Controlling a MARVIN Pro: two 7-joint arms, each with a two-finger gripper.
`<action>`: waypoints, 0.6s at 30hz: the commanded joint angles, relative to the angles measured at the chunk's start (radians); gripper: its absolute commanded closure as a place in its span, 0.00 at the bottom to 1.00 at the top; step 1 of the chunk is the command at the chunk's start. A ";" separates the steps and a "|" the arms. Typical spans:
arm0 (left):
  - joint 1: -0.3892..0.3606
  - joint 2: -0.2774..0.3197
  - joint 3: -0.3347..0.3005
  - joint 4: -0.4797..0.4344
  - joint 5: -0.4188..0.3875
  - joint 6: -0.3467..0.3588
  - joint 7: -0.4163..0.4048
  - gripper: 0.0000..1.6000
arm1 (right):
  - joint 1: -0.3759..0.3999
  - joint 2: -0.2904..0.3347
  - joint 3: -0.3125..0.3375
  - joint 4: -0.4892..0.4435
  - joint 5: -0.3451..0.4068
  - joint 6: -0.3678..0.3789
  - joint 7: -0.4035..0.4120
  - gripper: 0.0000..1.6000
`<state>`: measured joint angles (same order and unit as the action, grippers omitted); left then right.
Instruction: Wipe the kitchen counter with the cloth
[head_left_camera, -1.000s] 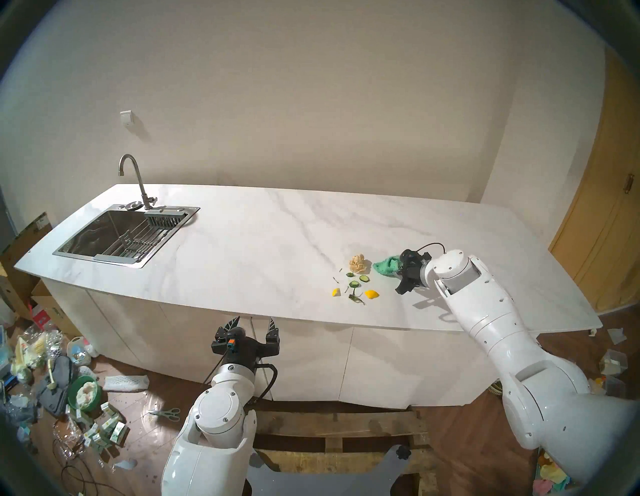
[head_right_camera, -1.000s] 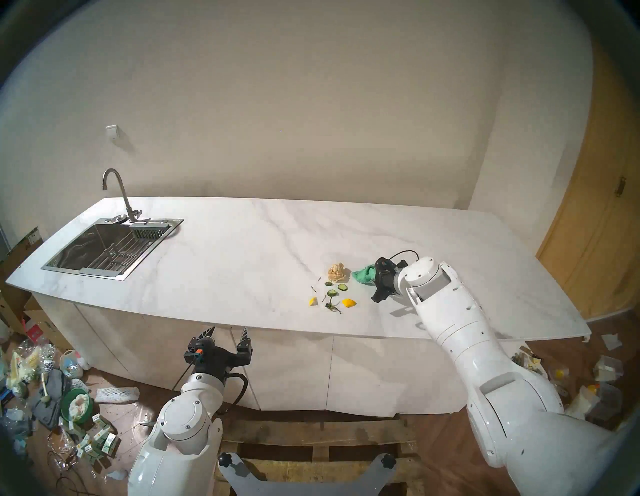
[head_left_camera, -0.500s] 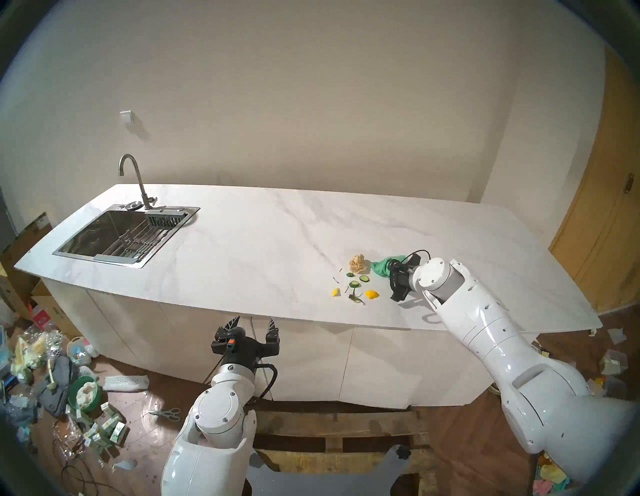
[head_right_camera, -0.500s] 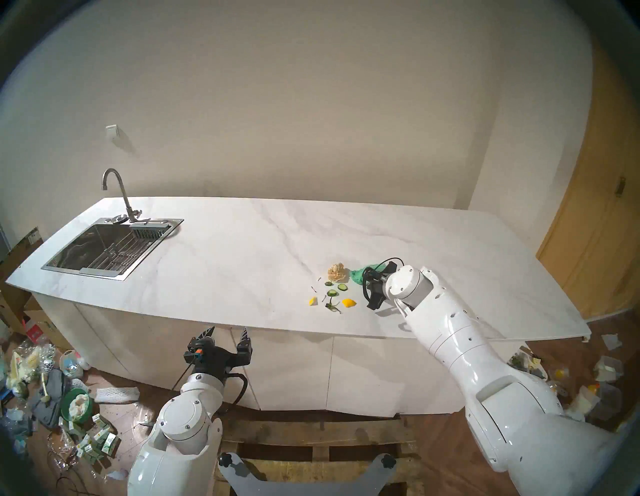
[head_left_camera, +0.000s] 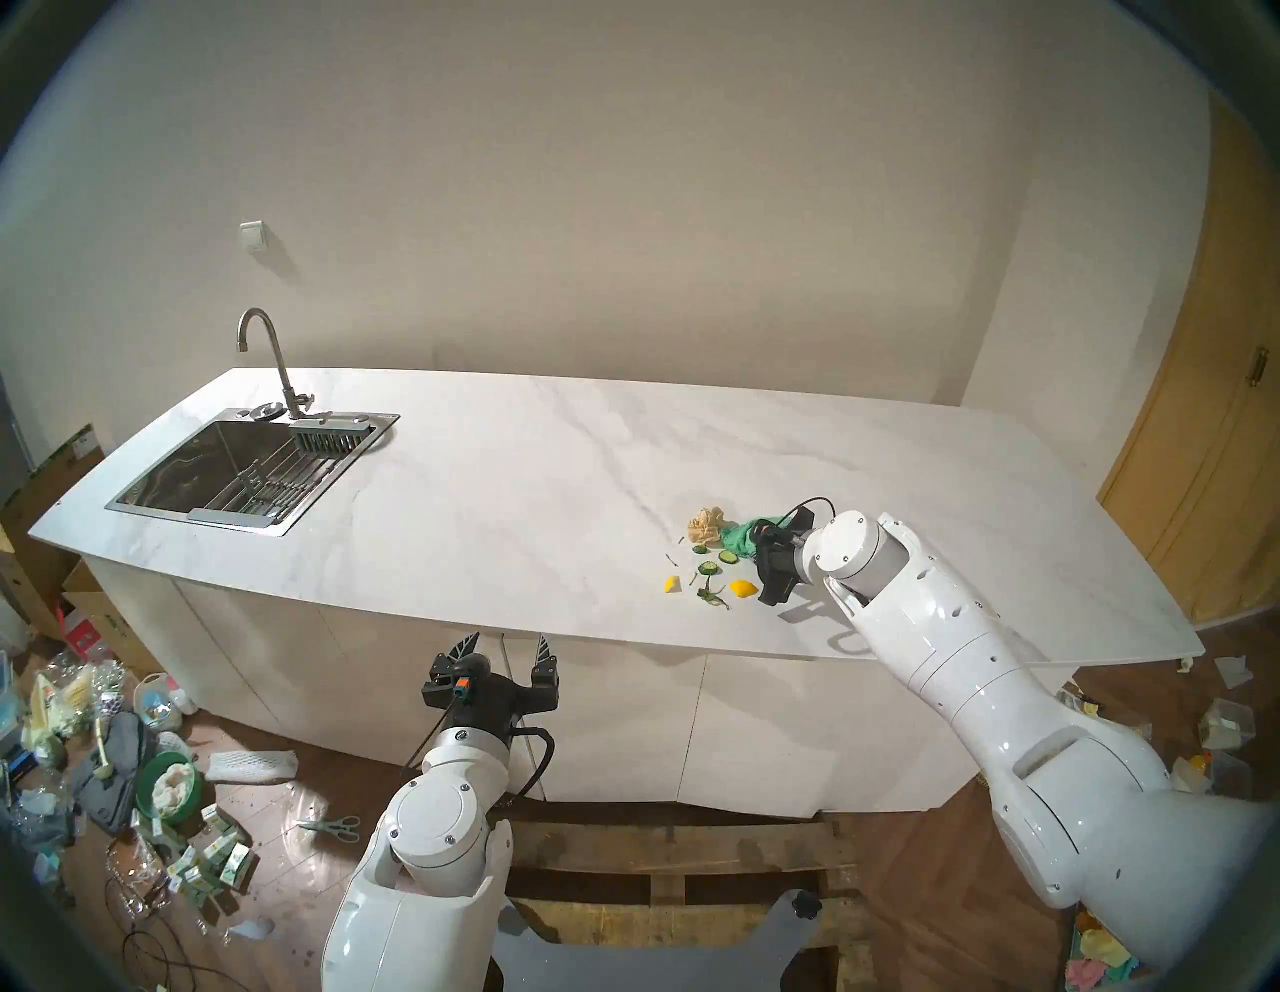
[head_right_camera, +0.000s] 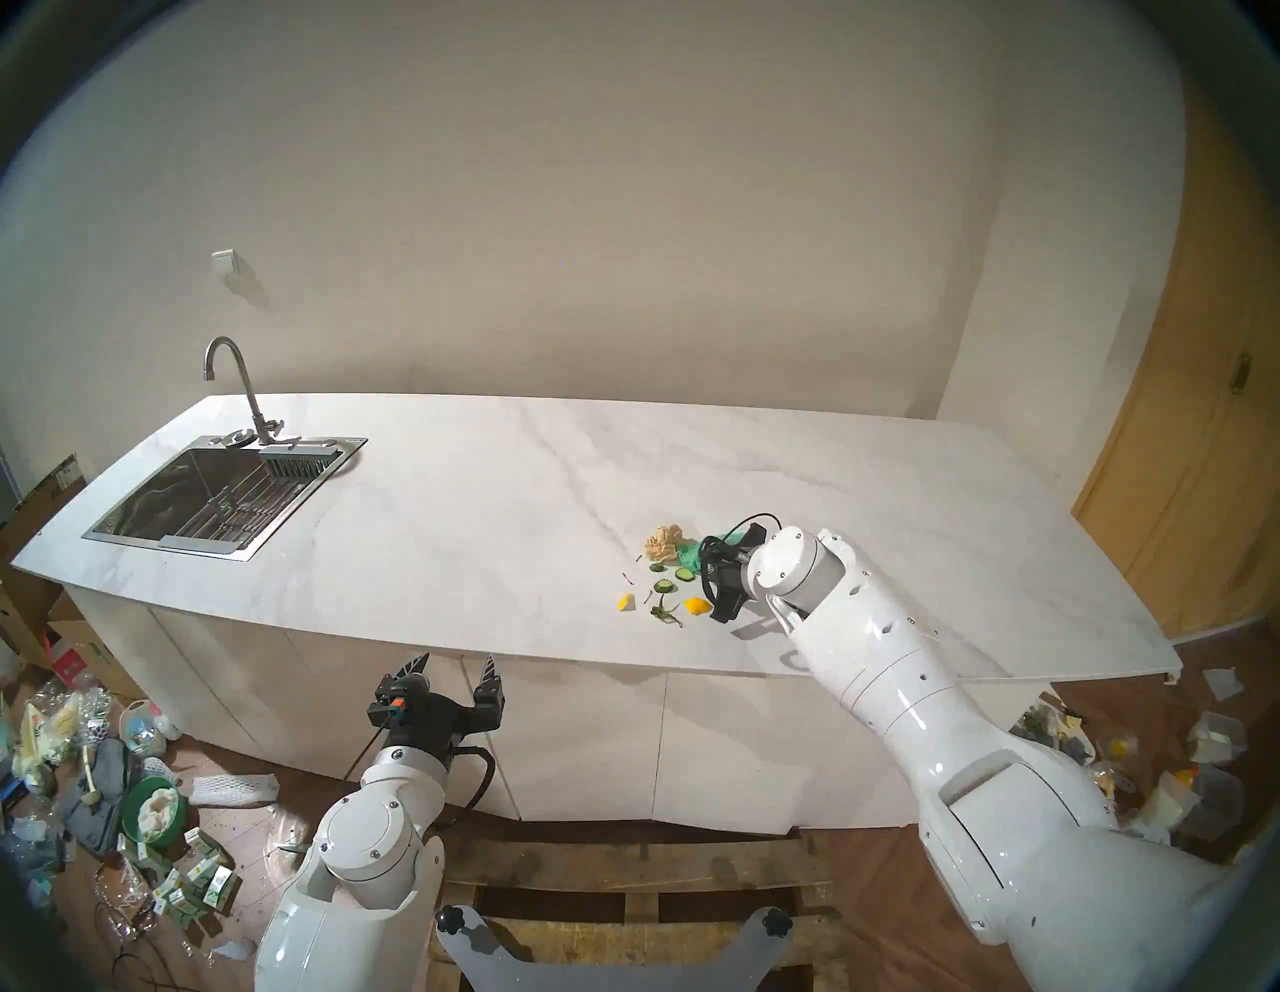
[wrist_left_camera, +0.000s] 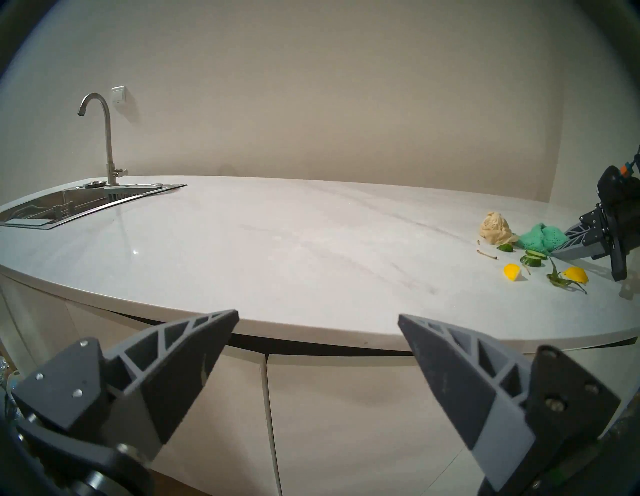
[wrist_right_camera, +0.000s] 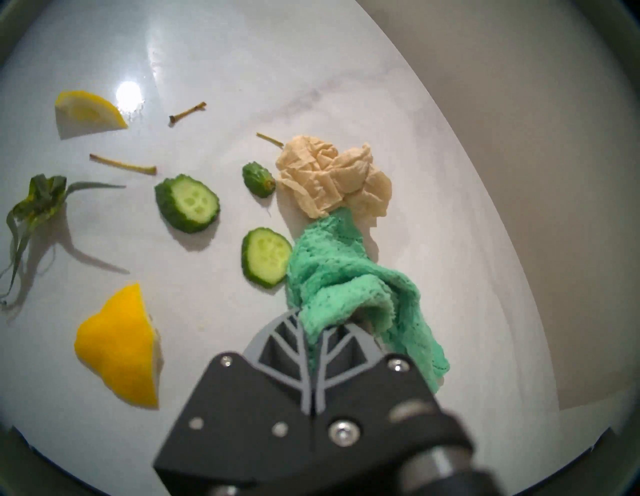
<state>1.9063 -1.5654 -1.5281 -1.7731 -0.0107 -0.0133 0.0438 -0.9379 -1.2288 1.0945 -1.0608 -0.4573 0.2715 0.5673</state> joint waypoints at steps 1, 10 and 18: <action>-0.005 0.001 0.002 -0.027 -0.002 -0.006 -0.005 0.00 | -0.016 -0.096 -0.015 -0.019 0.010 0.039 -0.042 1.00; -0.005 0.001 0.002 -0.026 -0.002 -0.006 -0.004 0.00 | -0.035 -0.174 -0.060 -0.007 0.013 0.043 -0.069 1.00; -0.006 0.002 0.002 -0.026 -0.002 -0.006 -0.004 0.00 | -0.032 -0.248 -0.089 0.015 0.013 0.053 -0.114 1.00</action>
<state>1.9061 -1.5650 -1.5278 -1.7722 -0.0110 -0.0134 0.0446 -0.9581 -1.3751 1.0370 -1.0644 -0.4501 0.3089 0.4761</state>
